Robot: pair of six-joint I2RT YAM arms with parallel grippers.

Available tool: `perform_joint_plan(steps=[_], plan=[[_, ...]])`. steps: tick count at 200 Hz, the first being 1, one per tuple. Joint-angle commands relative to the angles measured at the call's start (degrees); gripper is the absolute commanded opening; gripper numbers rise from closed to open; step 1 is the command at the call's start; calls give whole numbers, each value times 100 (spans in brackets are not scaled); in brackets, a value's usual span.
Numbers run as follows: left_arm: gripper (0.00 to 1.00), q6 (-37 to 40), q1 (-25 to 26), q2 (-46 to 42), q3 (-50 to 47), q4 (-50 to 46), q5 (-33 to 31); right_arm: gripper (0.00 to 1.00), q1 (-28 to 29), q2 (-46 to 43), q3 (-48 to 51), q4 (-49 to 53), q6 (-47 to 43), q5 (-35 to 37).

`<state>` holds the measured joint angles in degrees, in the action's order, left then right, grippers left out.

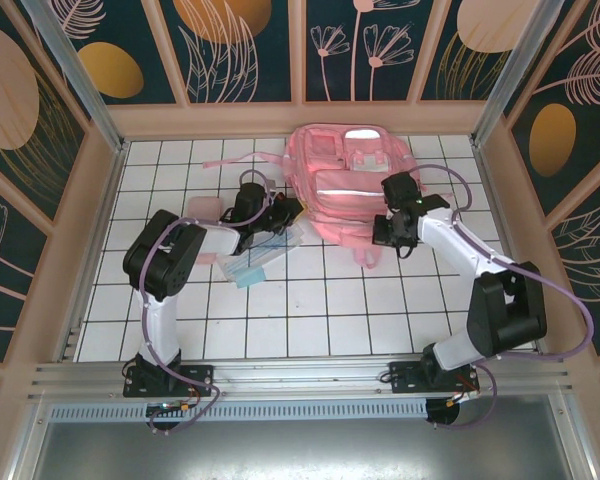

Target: Pack the student bag

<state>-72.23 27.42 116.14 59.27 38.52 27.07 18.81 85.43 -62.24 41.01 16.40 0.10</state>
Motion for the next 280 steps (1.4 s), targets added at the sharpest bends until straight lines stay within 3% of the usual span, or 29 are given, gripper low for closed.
perform_joint_plan(steps=[1, 18, 31, 37, 49, 58, 67, 88, 116, 132, 165, 188, 205, 230, 264, 280], plan=[[0, 454, -367, 243, 731, -153, -230, 0, -111, 103, -65, -101, -348, -865], [0, 542, -368, 504, 1317, -537, -32, 0, -6, 82, 331, -1091, -52, -2724], [0, 559, -369, 468, 1485, -662, 121, 0, 172, 113, 575, -2024, 300, -3631], [16, 644, -373, 388, 1498, -817, 119, 0, 299, 165, 643, -2549, 532, -3894], [69, 920, -369, 130, 1477, -1349, 18, 0, 526, 332, 630, -3274, 860, -4110], [93, 1152, -369, -146, 1376, -1710, -93, 0, 661, 509, 502, -3621, 1002, -4167], [98, 1291, -369, -453, 1158, -1914, -184, 0, 773, 701, 308, -3875, 1101, -4134], [99, 1122, -360, -1259, 216, -1824, -371, 0, 912, 1166, -215, -4274, 1241, -4257], [99, 58, -322, -2121, -1266, -717, -460, 0, 1053, 1612, -955, -4309, 1194, -4495], [99, -448, -238, -2279, -1637, -86, -581, 0, 1154, 1716, -1142, -4221, 1138, -4587], [98, -420, -19, -1831, -1030, -47, -749, 0, 1424, 1651, -1014, -3872, 972, -4684], [94, -383, 10, -1029, -514, 39, -808, 0, 1624, 1383, -638, -3664, 880, -4726], [77, -308, 9, -551, -177, 117, -826, 0, 1760, 1108, -308, -3435, 802, -4730], [0, -326, -55, -217, 2, 344, -699, 0, 1802, 712, 116, -2327, 383, -4306], [0, 252, -234, -626, -89, -267, -847, 0, 1276, 474, 563, -710, -138, -3000], [0, 602, -305, -872, -110, -643, -854, 0, 671, 448, 630, -341, -245, -2512]])
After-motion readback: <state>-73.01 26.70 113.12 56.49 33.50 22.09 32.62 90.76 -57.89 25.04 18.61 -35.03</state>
